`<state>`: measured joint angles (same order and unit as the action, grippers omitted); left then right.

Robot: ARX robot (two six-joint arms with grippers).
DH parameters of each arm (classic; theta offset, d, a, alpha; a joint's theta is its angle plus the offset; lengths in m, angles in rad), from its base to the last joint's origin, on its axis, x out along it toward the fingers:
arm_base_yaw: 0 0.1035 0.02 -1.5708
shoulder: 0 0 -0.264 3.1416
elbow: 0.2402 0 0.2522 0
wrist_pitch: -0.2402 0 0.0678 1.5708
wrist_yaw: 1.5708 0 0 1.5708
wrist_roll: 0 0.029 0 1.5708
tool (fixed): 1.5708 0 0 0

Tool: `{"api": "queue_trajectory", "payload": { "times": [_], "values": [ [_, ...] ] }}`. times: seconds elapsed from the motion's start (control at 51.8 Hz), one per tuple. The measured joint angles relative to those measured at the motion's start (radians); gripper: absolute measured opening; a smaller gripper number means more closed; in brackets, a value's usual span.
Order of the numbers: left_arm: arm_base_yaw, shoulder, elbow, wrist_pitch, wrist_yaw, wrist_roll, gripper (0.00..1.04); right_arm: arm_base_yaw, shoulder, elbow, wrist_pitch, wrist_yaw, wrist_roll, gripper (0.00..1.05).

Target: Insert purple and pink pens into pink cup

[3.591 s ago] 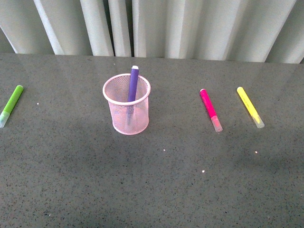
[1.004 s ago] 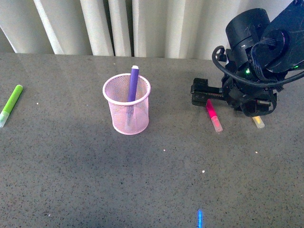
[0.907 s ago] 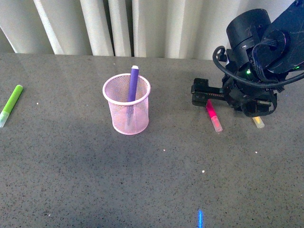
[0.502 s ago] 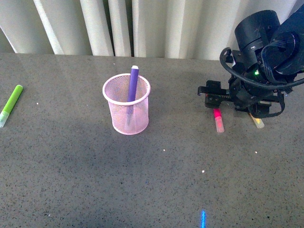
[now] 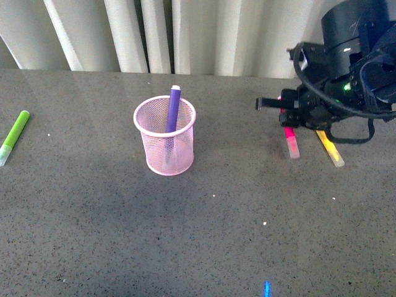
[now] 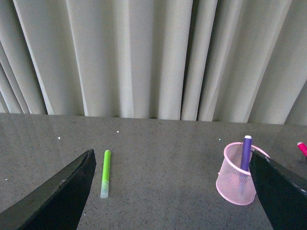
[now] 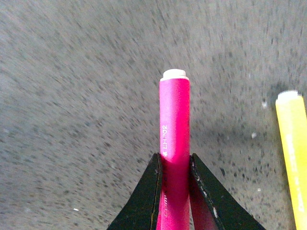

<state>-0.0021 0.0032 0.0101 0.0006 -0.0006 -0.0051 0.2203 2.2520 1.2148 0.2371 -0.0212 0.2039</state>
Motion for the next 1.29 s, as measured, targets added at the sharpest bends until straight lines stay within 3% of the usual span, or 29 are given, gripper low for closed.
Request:
{"api": "queue_trajectory", "payload": {
  "times": [0.193, 0.309, 0.502, 0.753, 0.965, 1.294],
  "values": [
    [0.000, 0.000, 0.000, 0.000, 0.000, 0.000, 0.98, 0.019, -0.095, -0.050, 0.119, -0.005, -0.041, 0.11],
    [0.000, 0.000, 0.000, 0.000, 0.000, 0.000, 0.98, 0.070, -0.119, -0.045, 0.264, 0.015, -0.129, 0.11],
    [0.000, 0.000, 0.000, 0.000, -0.001, 0.000, 0.98, 0.188, -0.037, 0.042, 0.580, -0.124, -0.342, 0.11],
    [0.000, -0.001, 0.000, 0.000, 0.000, 0.000, 0.98, 0.235, 0.037, 0.109, 0.626, -0.156, -0.300, 0.11],
    [0.000, -0.001, 0.000, 0.000, 0.000, 0.000, 0.98, 0.267, 0.038, 0.113, 0.635, -0.154, -0.150, 0.11],
    [0.000, -0.001, 0.000, 0.000, 0.000, 0.000, 0.98, 0.244, -0.064, 0.002, 0.662, -0.178, -0.045, 0.11]
  ]
}}
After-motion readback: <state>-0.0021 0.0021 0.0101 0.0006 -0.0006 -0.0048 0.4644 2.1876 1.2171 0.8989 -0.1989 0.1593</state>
